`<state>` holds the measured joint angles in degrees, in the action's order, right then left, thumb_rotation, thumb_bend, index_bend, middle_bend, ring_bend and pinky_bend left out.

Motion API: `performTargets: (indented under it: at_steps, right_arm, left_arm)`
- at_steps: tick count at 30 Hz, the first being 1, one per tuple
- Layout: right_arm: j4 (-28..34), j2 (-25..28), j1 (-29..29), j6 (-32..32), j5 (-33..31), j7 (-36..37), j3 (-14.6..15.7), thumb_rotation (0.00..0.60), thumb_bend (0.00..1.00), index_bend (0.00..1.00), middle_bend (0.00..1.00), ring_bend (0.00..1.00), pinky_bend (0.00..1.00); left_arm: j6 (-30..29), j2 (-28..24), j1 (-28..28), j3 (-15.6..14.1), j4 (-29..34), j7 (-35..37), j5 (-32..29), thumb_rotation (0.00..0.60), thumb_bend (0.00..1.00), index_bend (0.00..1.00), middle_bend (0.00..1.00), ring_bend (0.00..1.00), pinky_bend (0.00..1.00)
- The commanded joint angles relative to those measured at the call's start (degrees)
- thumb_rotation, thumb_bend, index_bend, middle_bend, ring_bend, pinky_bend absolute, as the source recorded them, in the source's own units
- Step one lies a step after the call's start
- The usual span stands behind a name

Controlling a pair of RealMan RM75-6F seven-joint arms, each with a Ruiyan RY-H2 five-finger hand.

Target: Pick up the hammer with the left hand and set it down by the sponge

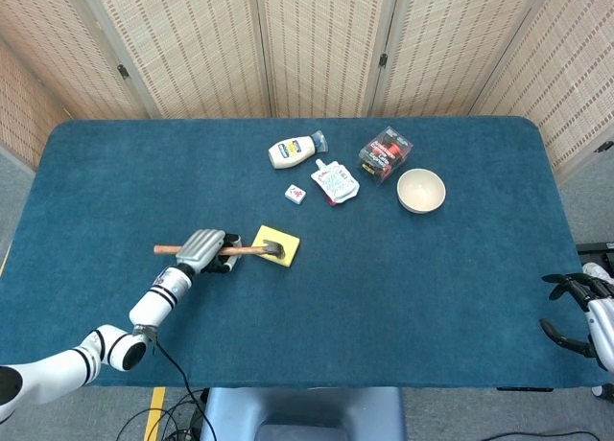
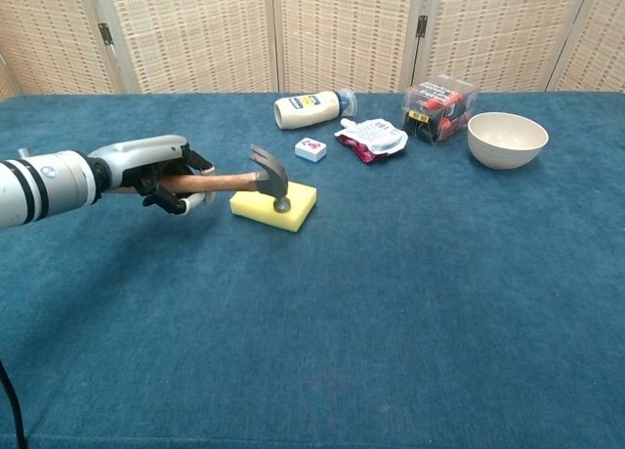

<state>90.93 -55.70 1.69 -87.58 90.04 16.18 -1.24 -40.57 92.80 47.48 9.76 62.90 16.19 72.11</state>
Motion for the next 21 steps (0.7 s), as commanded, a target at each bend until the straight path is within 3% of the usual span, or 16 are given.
performTargets:
  at_steps: [1, 9, 21]
  right_arm:
    - [-0.1, 0.1, -0.1, -0.2, -0.1, 0.1, 0.0, 0.6, 0.17, 0.31, 0.48, 0.27, 0.27]
    - [-0.4, -0.3, 0.0, -0.1, 0.3, 0.4, 0.0, 0.6, 0.17, 0.31, 0.48, 0.27, 0.27]
    - [-0.3, -0.3, 0.4, 0.1, 0.9, 0.3, 0.0, 0.6, 0.17, 0.31, 0.48, 0.27, 0.27]
  left_arm:
    - [0.3, -1.1, -0.2, 0.9, 1.4, -0.7, -1.8, 0.6, 0.67, 0.75, 0.78, 0.64, 0.86]
    - [-3.4, -7.1, -3.2, -0.1, 9.0, 3.0, 1.8, 0.6, 0.67, 0.75, 0.78, 0.64, 0.86]
    - [-6.5, -11.6, -5.9, -6.4, 15.0, 7.0, 11.3, 0.6, 0.67, 0.7, 0.75, 0.62, 0.85]
